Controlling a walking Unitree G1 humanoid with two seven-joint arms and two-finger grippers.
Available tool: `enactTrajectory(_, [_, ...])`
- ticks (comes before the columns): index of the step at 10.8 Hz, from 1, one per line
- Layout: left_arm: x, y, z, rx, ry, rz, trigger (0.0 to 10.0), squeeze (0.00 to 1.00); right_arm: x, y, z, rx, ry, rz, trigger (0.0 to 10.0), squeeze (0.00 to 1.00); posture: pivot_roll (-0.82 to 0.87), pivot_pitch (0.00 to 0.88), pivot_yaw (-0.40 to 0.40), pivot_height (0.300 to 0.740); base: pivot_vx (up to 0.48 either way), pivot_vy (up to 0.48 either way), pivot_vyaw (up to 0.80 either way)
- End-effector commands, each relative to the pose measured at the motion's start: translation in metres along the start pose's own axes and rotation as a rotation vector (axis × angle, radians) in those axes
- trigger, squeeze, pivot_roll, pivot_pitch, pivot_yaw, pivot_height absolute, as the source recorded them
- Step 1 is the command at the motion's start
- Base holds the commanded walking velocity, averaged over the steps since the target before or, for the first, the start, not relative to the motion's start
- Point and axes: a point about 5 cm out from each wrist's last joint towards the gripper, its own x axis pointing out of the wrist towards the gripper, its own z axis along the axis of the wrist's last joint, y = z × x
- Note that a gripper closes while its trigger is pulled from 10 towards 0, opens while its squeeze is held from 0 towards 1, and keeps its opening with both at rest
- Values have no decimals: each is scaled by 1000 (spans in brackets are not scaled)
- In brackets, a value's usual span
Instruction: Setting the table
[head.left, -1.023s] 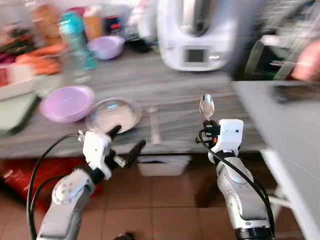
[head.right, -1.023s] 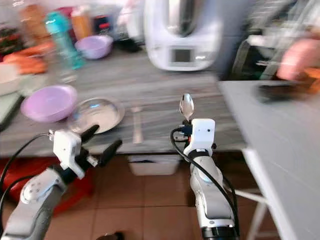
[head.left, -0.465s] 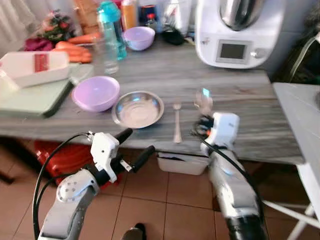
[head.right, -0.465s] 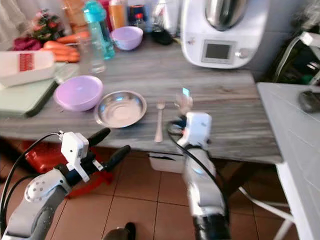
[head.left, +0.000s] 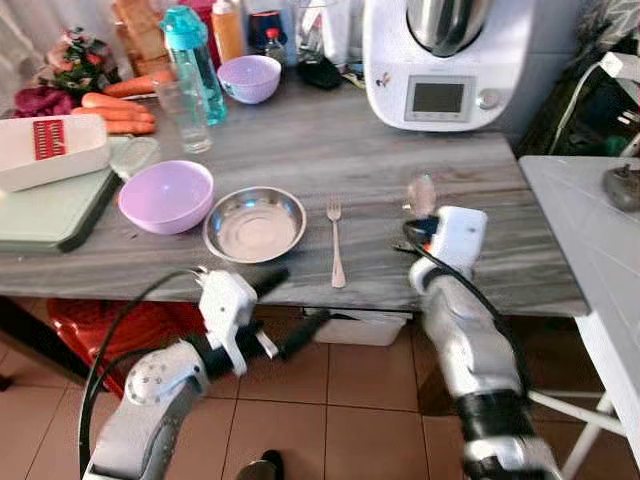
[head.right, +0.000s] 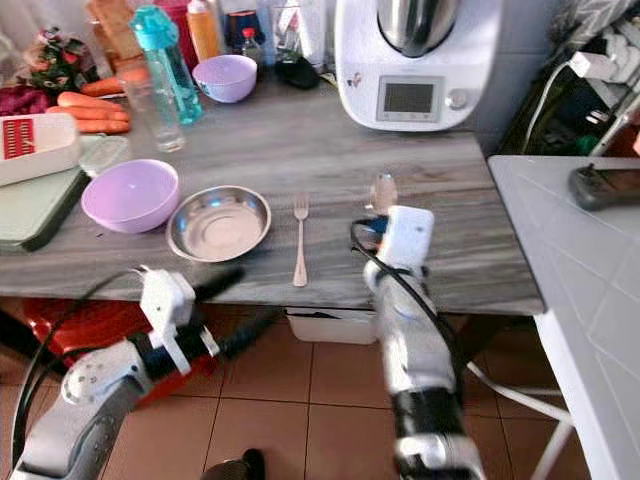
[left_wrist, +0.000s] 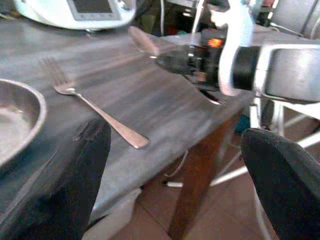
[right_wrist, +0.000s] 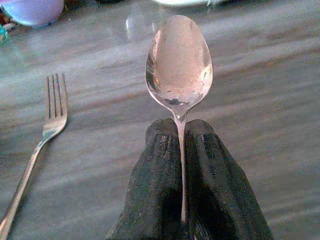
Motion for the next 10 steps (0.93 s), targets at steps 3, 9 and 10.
enactTrajectory(3, [1, 0, 2, 19, 19, -24, 10000, 0, 9, 12, -4, 12, 76, 49, 10000, 0, 112, 117, -6, 740, 0, 0, 0])
enactTrajectory(9, [9, -4, 3, 24, 14, -31, 10000, 0, 28, 17, -8, 12, 156, 115, 10000, 0, 113, 103, -19, 740, 0, 0, 0])
enactTrajectory(10, [8, -5, -1, 21, 19, -34, 10000, 0, 31, 17, -8, 18, 165, 116, 10000, 0, 116, 101, -18, 740, 0, 0, 0])
